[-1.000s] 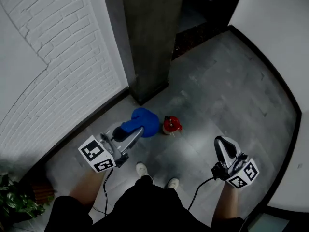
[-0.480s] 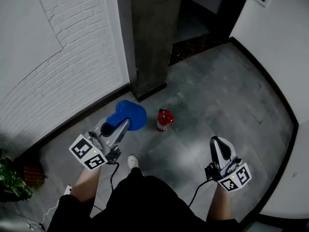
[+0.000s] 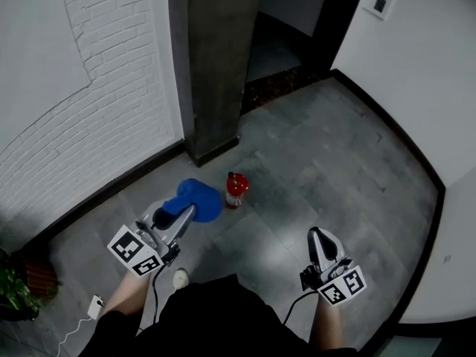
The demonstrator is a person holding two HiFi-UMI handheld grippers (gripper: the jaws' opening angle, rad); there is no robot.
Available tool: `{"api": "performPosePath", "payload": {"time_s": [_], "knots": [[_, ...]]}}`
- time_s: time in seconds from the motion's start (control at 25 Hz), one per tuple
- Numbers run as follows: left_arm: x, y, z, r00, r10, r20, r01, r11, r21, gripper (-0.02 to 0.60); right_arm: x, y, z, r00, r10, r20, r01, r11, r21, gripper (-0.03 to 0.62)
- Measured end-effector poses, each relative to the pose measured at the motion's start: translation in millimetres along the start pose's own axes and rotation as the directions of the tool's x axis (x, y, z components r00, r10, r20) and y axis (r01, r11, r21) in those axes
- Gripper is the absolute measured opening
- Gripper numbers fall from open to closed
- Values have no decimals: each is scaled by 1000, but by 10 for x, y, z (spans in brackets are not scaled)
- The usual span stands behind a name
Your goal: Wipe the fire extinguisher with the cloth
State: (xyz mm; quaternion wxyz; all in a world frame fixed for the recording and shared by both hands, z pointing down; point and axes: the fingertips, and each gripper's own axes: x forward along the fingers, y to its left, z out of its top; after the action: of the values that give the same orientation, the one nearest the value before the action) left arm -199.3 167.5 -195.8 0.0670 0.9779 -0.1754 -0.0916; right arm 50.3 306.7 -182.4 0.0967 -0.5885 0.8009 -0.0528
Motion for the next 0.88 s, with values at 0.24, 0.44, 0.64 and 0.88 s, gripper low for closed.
{"api": "performPosePath", "payload": {"time_s": [0.24, 0.44, 0.64, 0.88], "knots": [[-307, 290, -50, 996, 88, 3, -88, 995, -47, 44, 109, 281, -20, 995, -74, 68, 73, 997, 18, 2], [-535, 504, -49, 996, 91, 0, -91, 991, -97, 44, 331, 547, -188, 993, -87, 75, 86, 996, 28, 2], [-552, 587, -35, 998, 56, -12, -56, 997, -61, 44, 439, 630, -248, 990, -116, 86, 114, 993, 25, 0], [-566, 677, -46, 999, 50, -9, -51, 997, -62, 44, 545, 631, -225, 987, -130, 95, 130, 991, 11, 0]]}}
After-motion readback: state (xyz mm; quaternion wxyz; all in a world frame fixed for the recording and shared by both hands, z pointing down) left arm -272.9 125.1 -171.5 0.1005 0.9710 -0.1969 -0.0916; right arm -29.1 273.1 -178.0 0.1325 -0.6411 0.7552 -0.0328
